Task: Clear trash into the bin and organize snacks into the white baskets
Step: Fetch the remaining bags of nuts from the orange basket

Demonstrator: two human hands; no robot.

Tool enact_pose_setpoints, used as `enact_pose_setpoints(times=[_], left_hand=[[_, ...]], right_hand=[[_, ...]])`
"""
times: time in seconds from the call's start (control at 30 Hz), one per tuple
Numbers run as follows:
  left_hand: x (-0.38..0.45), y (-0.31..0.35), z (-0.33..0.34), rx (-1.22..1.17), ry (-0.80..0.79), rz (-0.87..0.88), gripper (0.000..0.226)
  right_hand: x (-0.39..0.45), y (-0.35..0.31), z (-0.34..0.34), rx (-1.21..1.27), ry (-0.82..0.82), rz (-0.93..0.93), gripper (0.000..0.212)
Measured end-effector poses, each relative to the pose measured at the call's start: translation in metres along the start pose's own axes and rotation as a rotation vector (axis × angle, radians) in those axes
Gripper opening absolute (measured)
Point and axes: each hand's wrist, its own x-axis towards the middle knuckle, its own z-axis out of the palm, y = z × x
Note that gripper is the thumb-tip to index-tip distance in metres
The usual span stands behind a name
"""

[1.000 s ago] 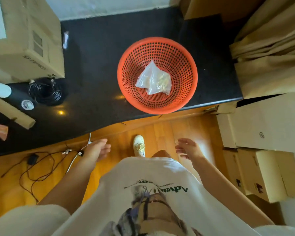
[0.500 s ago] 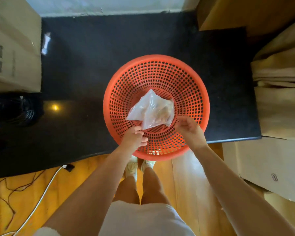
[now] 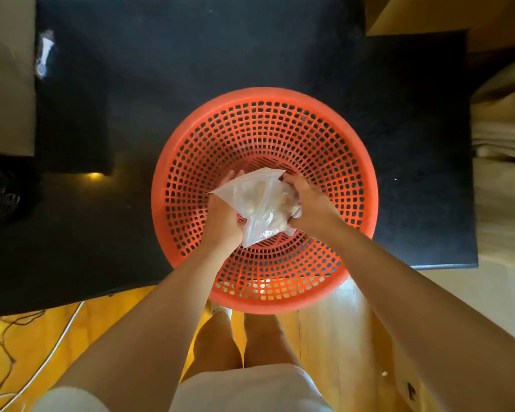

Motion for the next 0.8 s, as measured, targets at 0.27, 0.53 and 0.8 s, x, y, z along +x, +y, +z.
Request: enact_pose_setpoints(times=[0.27, 0.53, 0.8], left_hand=[[-0.001, 0.018, -0.01, -0.311, -0.066, -0.098, 0.017], [-0.036, 0.047, -0.054, -0.747, -0.009, -0.086, 0.05], [-0.086, 0.07, -0.125, -0.906, -0.197, 0.033, 0.039]], right_hand=[[-0.008, 0.006, 0.0, 0.069, 0.12, 0.098, 0.062], [-0.075, -0.018, -0.011, 0.52, 0.18, 0.151, 0.059], [-0.193, -0.073, -0.012, 1.175, 0.584, 0.076, 0.055]])
